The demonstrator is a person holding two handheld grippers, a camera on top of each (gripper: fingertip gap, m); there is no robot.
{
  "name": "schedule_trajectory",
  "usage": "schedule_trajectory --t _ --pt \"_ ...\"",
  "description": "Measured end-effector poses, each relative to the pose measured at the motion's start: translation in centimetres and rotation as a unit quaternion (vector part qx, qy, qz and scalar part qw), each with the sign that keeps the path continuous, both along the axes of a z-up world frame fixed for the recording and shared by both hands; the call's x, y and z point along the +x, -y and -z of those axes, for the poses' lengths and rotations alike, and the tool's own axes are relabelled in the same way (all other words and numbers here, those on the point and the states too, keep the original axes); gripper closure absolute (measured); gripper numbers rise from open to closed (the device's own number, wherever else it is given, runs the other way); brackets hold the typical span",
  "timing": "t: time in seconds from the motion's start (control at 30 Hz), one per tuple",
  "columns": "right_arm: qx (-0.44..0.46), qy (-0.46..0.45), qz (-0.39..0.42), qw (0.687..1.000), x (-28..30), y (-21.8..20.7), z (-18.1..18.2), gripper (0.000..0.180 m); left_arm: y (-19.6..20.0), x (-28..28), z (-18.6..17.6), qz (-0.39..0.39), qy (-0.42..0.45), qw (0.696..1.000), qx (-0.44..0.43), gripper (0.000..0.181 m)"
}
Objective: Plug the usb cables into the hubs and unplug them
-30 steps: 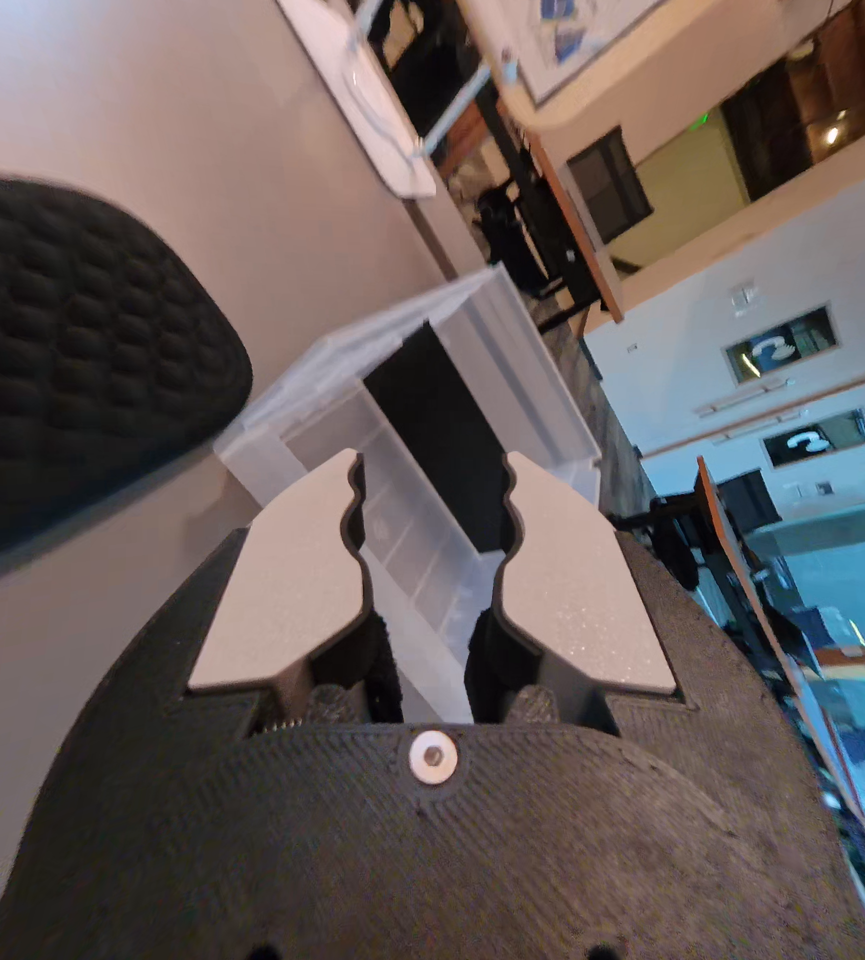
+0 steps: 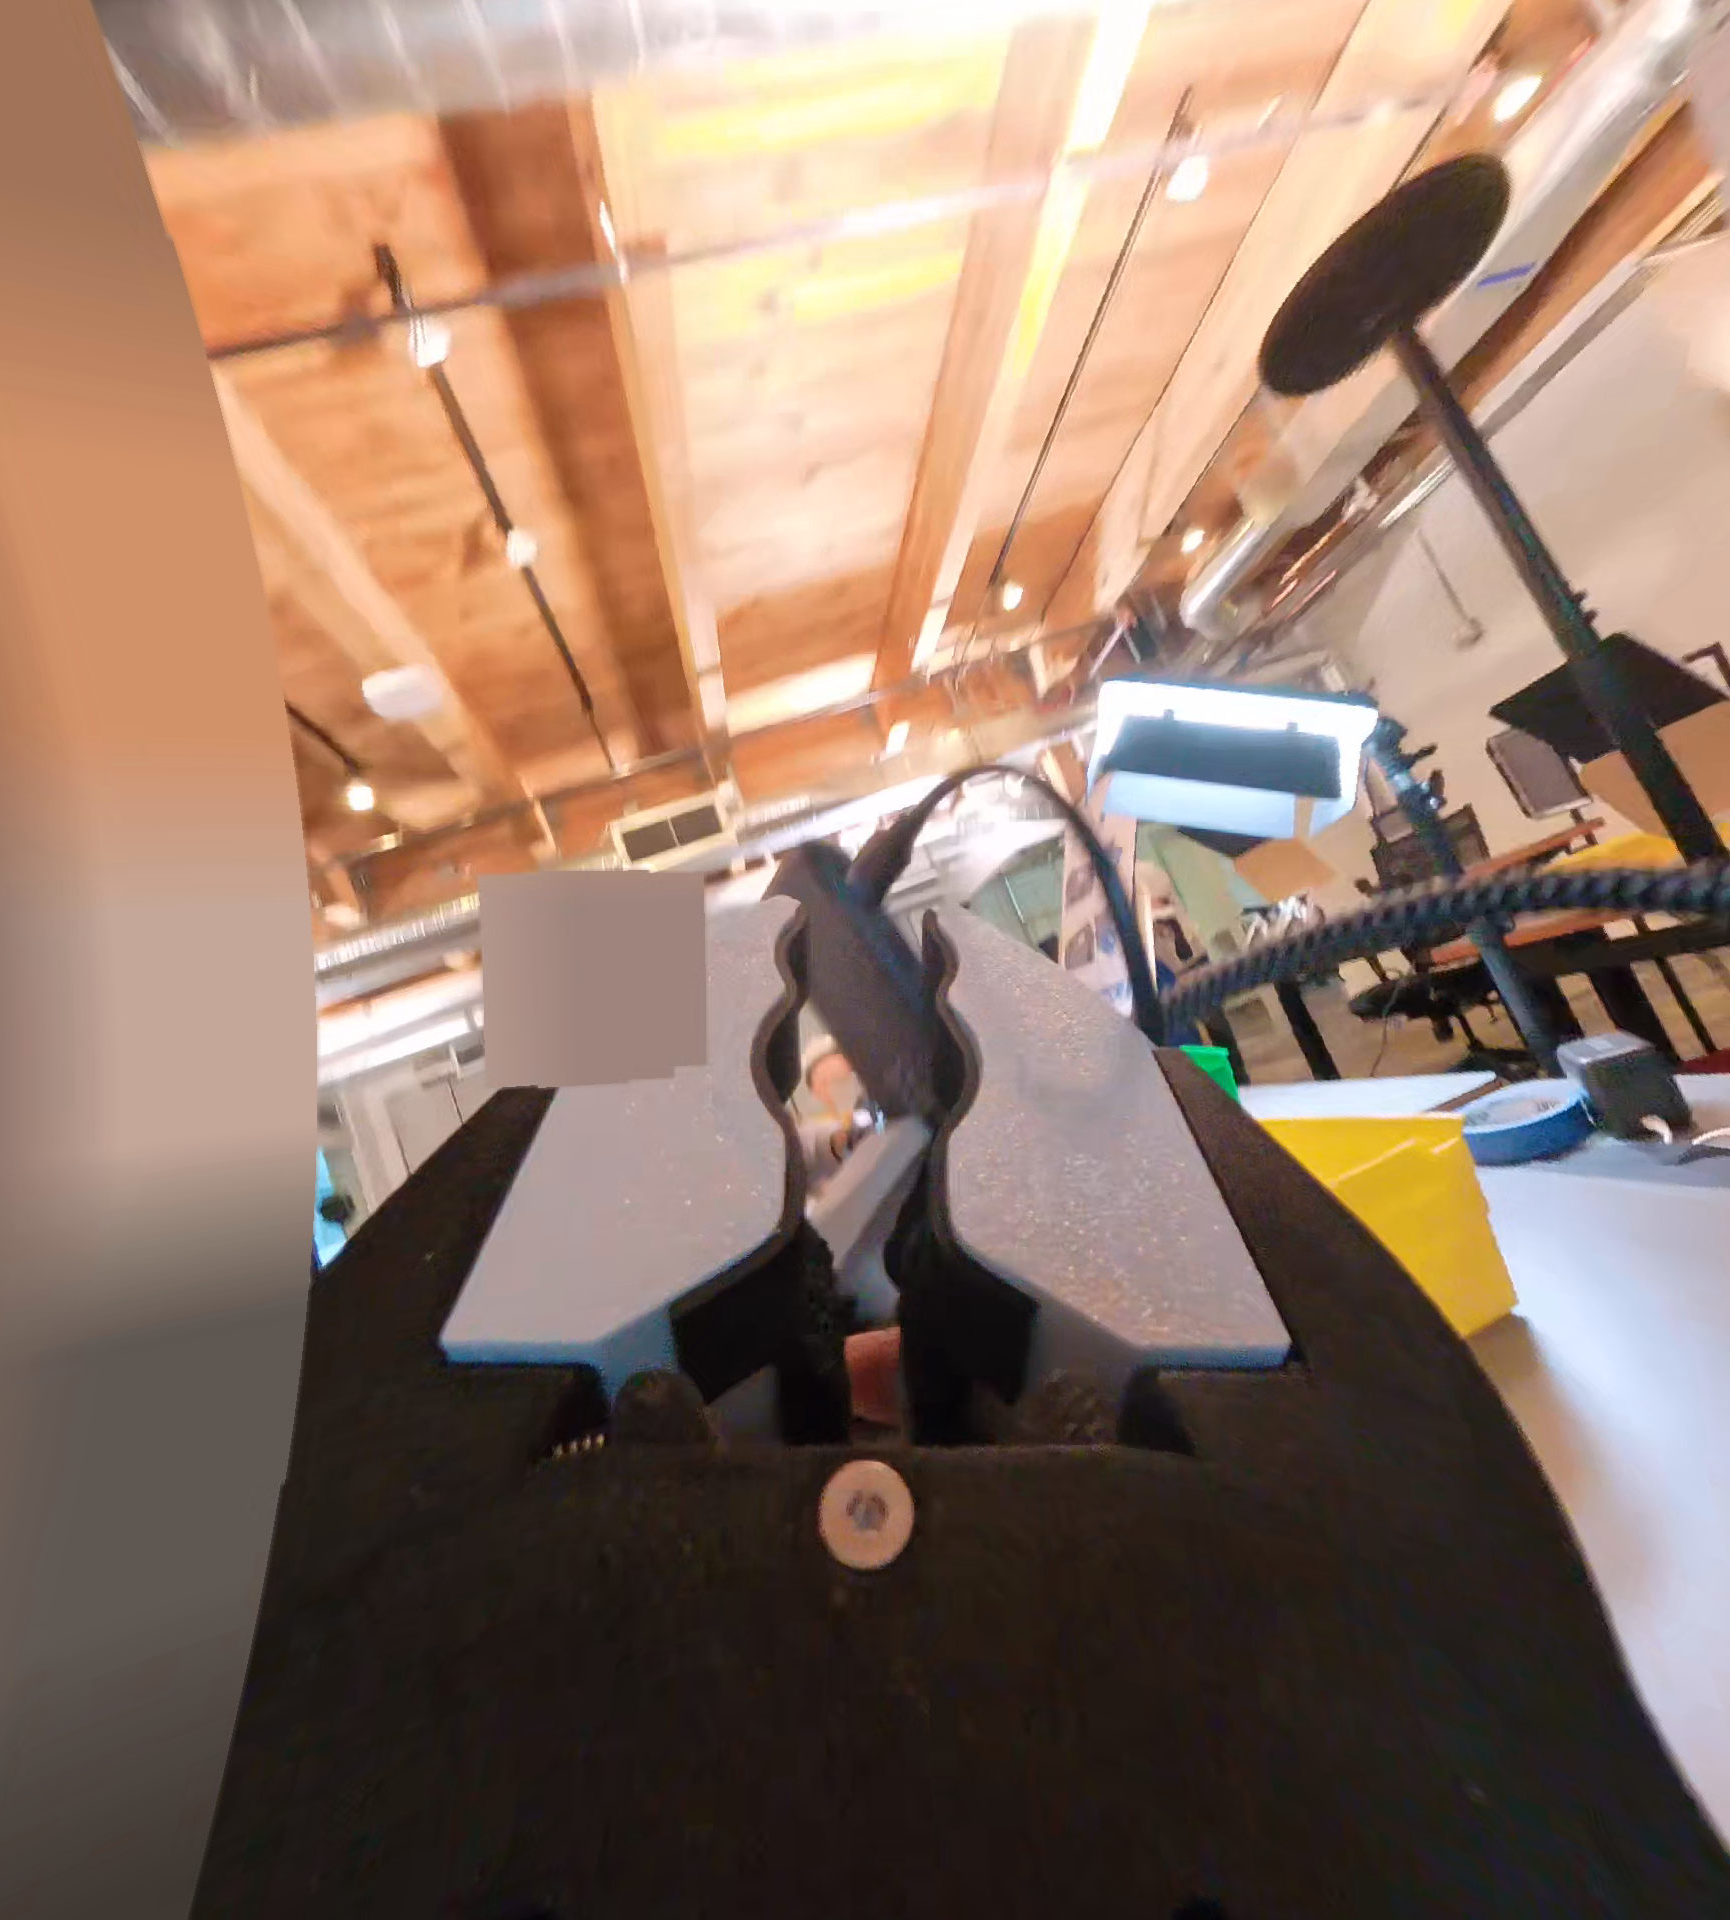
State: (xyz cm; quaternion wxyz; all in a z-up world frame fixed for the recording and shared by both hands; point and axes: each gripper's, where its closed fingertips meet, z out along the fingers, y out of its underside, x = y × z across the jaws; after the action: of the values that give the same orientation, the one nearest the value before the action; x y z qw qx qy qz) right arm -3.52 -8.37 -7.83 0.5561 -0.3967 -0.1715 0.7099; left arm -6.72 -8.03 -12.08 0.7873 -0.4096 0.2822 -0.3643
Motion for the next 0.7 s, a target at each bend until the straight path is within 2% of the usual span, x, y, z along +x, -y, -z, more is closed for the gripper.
schedule_trajectory --t 0.13,0.2,0.37,0.43,0.6,0.63,0.7 --pt "-0.039 0.004 -0.030 0.999 0.1 -0.9 0.1 0.157 0.2 2.2 1.3 -0.022 -0.061 0.997 0.043 0.168" --pt "-0.046 -0.013 -0.061 0.997 0.3 -0.6 0.0 0.167 0.0 2.6 1.9 -0.043 -0.081 0.994 0.060 0.169" --pt "-0.011 0.012 -0.063 0.998 0.1 0.0 0.6 0.170 -0.2 2.9 2.3 -0.085 -0.123 0.984 0.094 0.166" --pt "0.009 0.043 -0.054 0.998 -0.5 0.2 1.2 0.170 -0.1 2.8 1.7 -0.109 -0.130 0.980 0.107 0.143" --pt "0.046 0.098 -0.047 0.993 -1.4 0.7 2.4 0.170 -0.8 2.2 1.6 -0.194 -0.193 0.955 0.118 0.132" --pt "0.055 0.112 -0.039 0.991 -1.4 0.7 2.7 0.170 -0.8 2.3 1.8 -0.204 -0.211 0.949 0.120 0.134" --pt "0.074 0.140 -0.034 0.987 -1.5 0.9 3.1 0.169 -0.4 3.0 2.8 -0.186 -0.254 0.942 0.114 0.154"
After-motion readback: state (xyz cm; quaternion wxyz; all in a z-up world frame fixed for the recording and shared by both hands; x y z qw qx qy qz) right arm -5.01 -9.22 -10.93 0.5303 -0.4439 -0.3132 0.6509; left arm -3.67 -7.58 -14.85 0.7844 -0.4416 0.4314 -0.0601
